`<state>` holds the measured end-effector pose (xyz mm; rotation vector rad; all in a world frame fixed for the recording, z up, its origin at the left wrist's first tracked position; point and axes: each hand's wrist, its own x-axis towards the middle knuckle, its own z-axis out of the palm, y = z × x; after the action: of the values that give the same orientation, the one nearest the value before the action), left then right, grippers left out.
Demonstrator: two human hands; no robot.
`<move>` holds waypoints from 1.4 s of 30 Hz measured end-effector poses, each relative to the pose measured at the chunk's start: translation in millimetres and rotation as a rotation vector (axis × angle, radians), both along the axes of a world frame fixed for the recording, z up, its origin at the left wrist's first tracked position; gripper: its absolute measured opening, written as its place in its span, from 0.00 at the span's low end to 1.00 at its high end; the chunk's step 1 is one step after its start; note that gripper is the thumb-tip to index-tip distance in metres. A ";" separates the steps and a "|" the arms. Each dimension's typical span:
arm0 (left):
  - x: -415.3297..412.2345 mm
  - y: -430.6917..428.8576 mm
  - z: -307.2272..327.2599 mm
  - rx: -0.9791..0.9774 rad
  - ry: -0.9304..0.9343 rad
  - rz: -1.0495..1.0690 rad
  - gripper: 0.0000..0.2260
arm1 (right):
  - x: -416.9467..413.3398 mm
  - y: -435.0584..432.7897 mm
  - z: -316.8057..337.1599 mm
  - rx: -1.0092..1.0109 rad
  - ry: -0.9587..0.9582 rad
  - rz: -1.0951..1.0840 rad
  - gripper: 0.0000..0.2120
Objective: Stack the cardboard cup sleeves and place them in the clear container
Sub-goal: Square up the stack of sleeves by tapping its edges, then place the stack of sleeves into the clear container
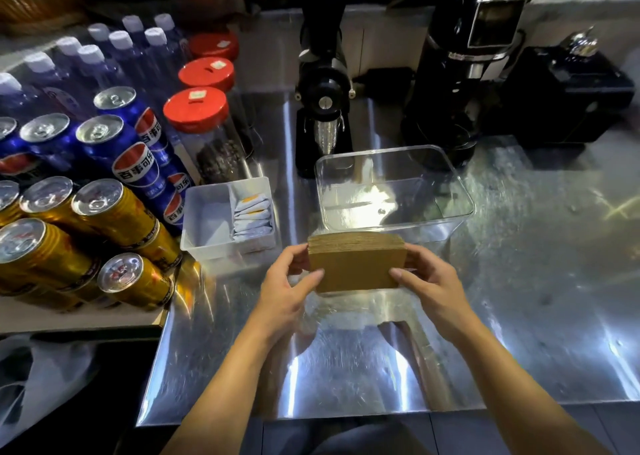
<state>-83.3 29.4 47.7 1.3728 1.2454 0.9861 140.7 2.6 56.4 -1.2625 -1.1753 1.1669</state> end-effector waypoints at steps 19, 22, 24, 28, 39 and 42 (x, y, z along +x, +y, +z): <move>102.2 134.7 50.5 -0.061 -0.037 0.142 0.07 | 63.3 147.2 50.3 -0.107 0.009 -0.111 0.09; 117.5 147.4 36.4 -0.203 0.037 0.143 0.07 | 70.3 165.8 33.6 -0.223 -0.037 -0.157 0.08; 123.7 152.6 26.0 -0.263 0.097 0.152 0.07 | 72.8 175.5 20.6 -0.317 -0.126 -0.162 0.09; 128.3 162.2 9.2 -0.373 0.113 0.172 0.11 | 74.9 187.7 6.4 -0.470 -0.145 -0.131 0.07; 140.3 175.3 -12.5 -0.442 0.221 0.284 0.10 | 70.0 217.2 -15.4 -0.607 -0.206 -0.142 0.08; 140.9 175.4 -13.3 -0.440 0.243 0.306 0.09 | 70.1 220.9 -21.2 -0.642 -0.196 -0.129 0.13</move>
<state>57.6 204.9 34.4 0.9929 1.7736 0.6974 210.9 223.5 35.2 -1.9403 -0.8570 1.4024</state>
